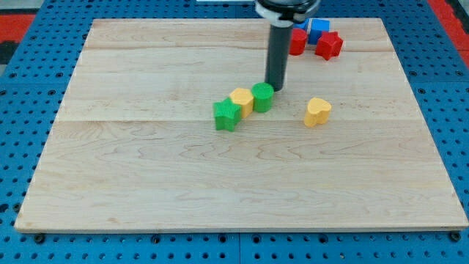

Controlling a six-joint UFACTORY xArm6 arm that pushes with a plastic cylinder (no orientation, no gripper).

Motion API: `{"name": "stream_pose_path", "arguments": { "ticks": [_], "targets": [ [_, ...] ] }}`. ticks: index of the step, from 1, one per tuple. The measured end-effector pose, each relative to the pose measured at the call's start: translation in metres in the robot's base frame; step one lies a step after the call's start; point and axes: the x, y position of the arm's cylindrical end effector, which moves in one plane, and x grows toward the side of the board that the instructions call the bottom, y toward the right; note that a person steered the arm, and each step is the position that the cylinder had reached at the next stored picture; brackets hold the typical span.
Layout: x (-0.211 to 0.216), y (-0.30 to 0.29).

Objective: Slide the green star to the green circle

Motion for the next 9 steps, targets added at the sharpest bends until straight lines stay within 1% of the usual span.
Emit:
{"name": "stream_pose_path", "arguments": {
  "ticks": [3,4,5,6,7,8,9],
  "targets": [
    [0.14,-0.064],
    [0.144,-0.06],
    [0.085,-0.037],
    [0.053,-0.074],
    [0.051,-0.124],
    [0.03,-0.139],
    [0.024,-0.172]
  ]
}}
